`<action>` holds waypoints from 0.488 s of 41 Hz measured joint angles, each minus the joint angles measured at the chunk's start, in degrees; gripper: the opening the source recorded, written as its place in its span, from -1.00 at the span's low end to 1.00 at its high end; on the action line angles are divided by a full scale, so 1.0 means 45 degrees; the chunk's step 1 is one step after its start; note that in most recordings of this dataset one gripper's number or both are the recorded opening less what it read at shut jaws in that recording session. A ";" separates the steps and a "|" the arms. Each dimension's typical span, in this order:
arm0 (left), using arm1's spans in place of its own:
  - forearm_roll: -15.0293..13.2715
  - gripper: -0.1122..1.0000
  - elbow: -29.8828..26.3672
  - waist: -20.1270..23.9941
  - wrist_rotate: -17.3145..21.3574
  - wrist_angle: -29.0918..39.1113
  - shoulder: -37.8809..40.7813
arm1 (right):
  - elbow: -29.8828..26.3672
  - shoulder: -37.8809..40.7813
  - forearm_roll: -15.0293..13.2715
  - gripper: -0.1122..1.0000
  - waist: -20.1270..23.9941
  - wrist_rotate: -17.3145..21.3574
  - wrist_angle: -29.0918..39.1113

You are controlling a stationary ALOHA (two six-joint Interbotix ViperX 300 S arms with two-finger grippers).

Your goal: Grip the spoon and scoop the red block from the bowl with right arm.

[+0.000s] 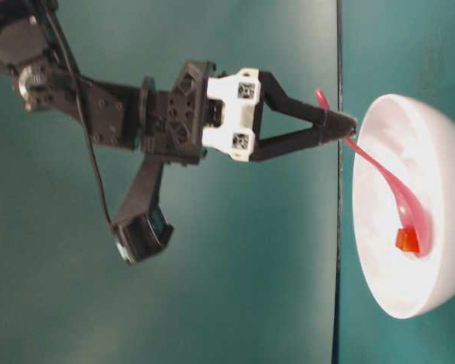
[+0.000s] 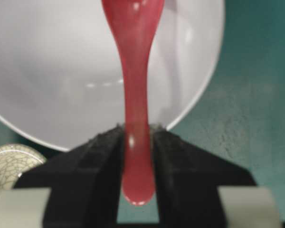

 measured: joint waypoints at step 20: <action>0.0000 -0.78 0.0000 0.0000 -0.0020 0.0000 0.0000 | 0.3672 -0.2285 0.0000 -0.37 0.0488 0.0938 -0.3926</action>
